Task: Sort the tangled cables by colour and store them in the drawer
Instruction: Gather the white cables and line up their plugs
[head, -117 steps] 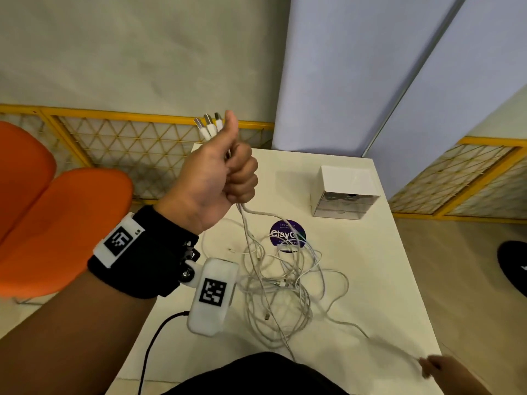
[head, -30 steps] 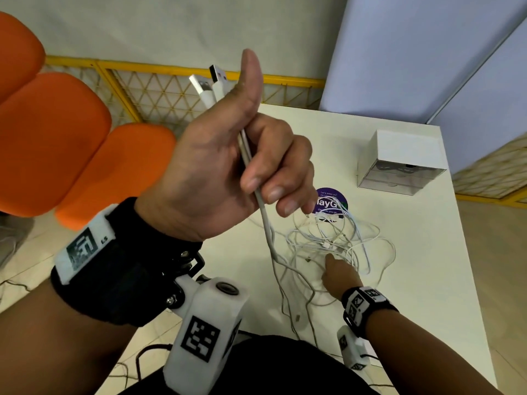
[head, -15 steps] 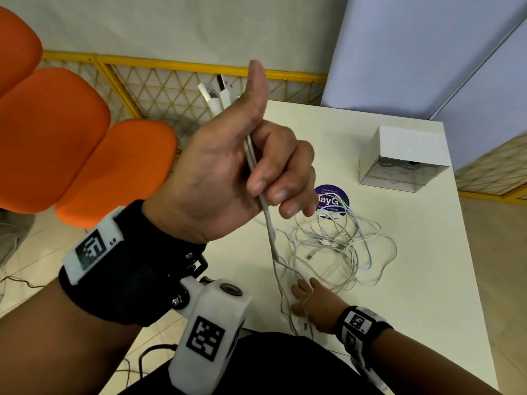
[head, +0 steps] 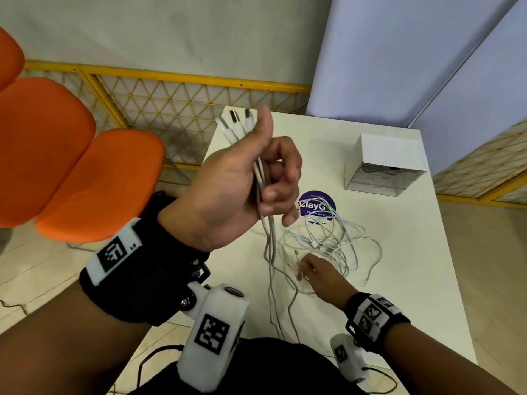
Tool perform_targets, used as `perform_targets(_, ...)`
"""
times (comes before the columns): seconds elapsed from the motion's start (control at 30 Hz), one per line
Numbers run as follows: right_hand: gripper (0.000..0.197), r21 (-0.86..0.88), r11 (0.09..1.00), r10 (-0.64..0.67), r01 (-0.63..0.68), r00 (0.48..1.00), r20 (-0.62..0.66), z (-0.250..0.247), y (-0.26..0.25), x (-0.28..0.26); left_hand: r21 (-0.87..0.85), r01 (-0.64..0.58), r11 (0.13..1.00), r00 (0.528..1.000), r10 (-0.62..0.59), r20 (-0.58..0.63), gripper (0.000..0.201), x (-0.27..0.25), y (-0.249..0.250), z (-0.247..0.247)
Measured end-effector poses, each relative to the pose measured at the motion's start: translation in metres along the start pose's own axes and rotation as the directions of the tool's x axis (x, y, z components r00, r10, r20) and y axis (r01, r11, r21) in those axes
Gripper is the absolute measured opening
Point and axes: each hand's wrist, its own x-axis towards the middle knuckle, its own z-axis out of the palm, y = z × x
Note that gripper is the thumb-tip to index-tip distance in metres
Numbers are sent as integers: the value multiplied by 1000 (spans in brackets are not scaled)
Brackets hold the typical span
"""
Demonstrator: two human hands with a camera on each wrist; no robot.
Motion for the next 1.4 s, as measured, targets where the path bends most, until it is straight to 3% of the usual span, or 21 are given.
perform_targets(0.1,30,165,986,37,-13,989,-142,-19,-18,-1,41,86,995,993,-82,-85,53,6,-12,-5)
perform_targets(0.2,33,332,941,22,64,968,-248,-46,-46,-11,74,168,983,972,-153,-179,40,15,-32,-13)
perform_targets(0.37,35,593,781,-33,198,960,-277,-78,-94,-36,87,270,959,915,-227,-333,28,32,-70,-16)
perform_targets(0.5,31,680,690,-84,246,961,-262,-91,-125,-49,104,267,958,911,-216,-351,22,42,-85,-3)
perform_targets(0.63,19,628,725,-132,282,952,-275,-98,-145,-59,237,207,949,946,-133,-295,38,49,-88,10)
perform_targets(0.77,11,559,762,-158,326,932,-327,-100,-162,-66,272,211,939,941,-120,-315,61,54,-89,15)
perform_targets(1.1,12,395,869,-152,298,920,-360,-103,-170,-67,315,219,924,947,-123,-297,65,54,-80,18)
perform_targets(1.2,20,270,896,-235,352,893,-384,-98,-166,-69,254,199,947,917,-89,-389,48,58,-76,11)
perform_targets(1.4,12,199,870,-356,451,854,-379,-91,-152,-74,170,99,980,888,-10,-460,62,61,-69,-3)
